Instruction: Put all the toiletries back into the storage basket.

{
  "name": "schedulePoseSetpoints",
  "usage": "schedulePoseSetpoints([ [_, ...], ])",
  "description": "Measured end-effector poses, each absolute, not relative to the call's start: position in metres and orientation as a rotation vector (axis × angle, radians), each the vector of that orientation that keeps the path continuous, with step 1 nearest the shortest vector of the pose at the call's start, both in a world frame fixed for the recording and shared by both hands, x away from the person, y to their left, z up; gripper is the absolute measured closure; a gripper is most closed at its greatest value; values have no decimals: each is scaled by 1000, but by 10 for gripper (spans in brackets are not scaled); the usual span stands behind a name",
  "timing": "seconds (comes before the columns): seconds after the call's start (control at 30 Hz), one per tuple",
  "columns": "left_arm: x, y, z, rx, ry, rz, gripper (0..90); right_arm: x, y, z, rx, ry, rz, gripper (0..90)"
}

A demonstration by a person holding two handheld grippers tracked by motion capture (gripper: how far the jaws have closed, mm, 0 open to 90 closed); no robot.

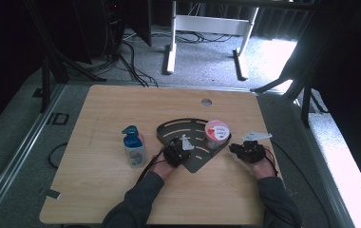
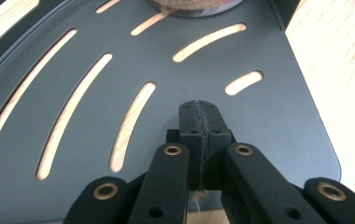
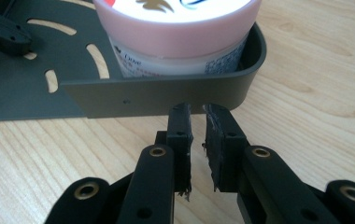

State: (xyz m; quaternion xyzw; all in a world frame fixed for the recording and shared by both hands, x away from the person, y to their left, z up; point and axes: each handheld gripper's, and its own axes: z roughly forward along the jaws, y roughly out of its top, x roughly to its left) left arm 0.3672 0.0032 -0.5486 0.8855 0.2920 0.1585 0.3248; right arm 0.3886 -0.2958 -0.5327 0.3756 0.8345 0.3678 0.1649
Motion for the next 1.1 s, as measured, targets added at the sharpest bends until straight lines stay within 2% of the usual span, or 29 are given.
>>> schedulePoseSetpoints([
  [0.63,356,18,-548,2318,758,405,898,382,-295,-547,1080,2415,1039,783],
  [0.67,354,22,-547,2306,755,383,837,380,-296,-547,1082,2415,1040,776],
  [0.73,350,25,-548,2303,735,359,790,378,-297,-548,1089,2415,1043,763],
  [1.1,335,40,-541,2316,719,292,680,365,-296,-552,1074,2427,1029,663],
])
